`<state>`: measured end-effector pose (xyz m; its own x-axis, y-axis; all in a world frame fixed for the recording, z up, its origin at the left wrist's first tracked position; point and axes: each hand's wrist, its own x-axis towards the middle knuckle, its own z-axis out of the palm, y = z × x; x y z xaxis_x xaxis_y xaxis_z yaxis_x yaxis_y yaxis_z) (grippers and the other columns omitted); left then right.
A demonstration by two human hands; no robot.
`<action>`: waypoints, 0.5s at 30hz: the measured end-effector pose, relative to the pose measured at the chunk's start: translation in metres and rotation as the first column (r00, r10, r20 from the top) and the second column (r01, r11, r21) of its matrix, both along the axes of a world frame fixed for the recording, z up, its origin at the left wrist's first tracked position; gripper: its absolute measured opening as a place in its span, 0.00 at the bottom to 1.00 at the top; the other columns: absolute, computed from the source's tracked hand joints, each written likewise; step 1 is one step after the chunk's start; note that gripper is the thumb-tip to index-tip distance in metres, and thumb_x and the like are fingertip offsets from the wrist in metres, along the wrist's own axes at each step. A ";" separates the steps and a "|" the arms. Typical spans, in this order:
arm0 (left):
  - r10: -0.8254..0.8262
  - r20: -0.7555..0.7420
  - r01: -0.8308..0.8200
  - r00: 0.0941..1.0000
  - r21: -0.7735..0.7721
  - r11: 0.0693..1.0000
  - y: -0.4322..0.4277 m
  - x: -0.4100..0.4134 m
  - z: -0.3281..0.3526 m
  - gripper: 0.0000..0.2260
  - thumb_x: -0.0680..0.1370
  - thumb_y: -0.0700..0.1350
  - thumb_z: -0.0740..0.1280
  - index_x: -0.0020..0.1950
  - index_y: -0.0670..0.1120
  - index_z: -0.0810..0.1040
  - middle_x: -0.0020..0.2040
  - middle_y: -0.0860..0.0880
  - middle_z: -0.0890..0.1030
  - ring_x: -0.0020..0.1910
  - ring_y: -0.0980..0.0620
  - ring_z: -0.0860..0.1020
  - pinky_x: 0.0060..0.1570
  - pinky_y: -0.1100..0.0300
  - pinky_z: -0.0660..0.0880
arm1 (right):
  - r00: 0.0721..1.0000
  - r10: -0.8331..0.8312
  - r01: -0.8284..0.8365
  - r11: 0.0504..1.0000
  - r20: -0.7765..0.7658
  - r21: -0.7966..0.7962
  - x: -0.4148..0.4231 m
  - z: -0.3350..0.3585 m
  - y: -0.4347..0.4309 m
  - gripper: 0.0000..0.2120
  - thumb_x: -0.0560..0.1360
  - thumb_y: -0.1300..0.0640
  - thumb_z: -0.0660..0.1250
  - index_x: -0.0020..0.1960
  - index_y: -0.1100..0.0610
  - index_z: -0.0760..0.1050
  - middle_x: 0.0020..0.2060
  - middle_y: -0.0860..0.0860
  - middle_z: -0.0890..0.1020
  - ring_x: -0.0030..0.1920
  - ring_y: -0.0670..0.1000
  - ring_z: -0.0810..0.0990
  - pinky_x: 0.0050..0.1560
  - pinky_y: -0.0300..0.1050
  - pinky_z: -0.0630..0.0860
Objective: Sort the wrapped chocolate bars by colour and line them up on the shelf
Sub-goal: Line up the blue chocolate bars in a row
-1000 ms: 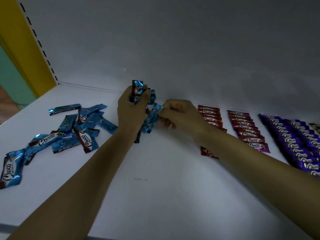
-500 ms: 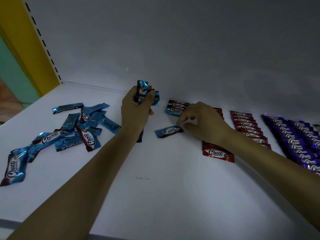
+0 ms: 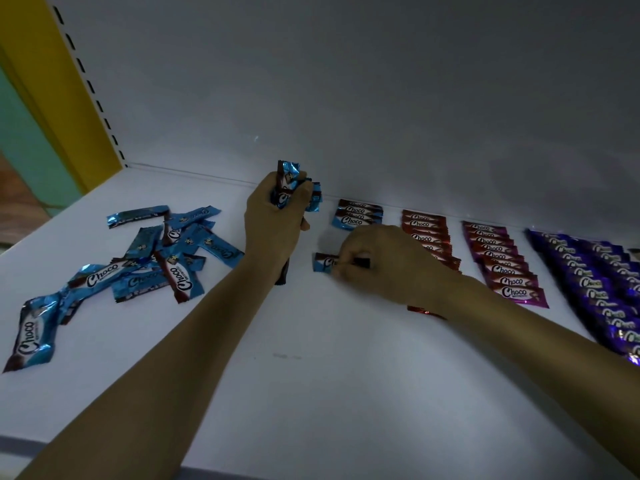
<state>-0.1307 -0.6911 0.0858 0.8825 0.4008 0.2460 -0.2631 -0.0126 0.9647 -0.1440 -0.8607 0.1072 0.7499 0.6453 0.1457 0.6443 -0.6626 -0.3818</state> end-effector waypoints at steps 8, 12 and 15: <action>-0.011 0.001 0.011 1.000 0.017 1.000 0.001 0.002 -0.001 0.07 0.79 0.42 0.67 0.57 0.46 0.78 0.43 0.53 0.81 0.27 0.59 0.75 0.26 0.69 0.70 | 0.974 -0.203 0.210 0.976 0.098 -0.066 0.028 0.003 -0.008 0.11 0.73 0.55 0.71 0.55 0.52 0.77 0.50 0.48 0.81 0.51 0.48 0.76 0.53 0.43 0.71; -0.009 0.003 0.009 1.000 -0.004 1.000 0.001 0.000 0.000 0.07 0.79 0.42 0.67 0.56 0.46 0.77 0.43 0.52 0.81 0.26 0.59 0.74 0.25 0.70 0.69 | 0.948 -0.256 0.275 0.958 0.191 -0.079 0.039 -0.002 -0.001 0.13 0.74 0.52 0.68 0.59 0.51 0.78 0.53 0.51 0.80 0.54 0.52 0.74 0.56 0.47 0.67; -0.015 0.008 0.015 1.000 -0.041 0.999 -0.001 -0.002 0.005 0.07 0.79 0.42 0.66 0.57 0.44 0.77 0.44 0.49 0.81 0.26 0.59 0.75 0.23 0.71 0.67 | 0.915 -0.289 0.338 0.930 0.283 -0.144 0.040 -0.001 0.001 0.15 0.75 0.50 0.67 0.61 0.49 0.76 0.54 0.53 0.77 0.55 0.54 0.72 0.54 0.46 0.64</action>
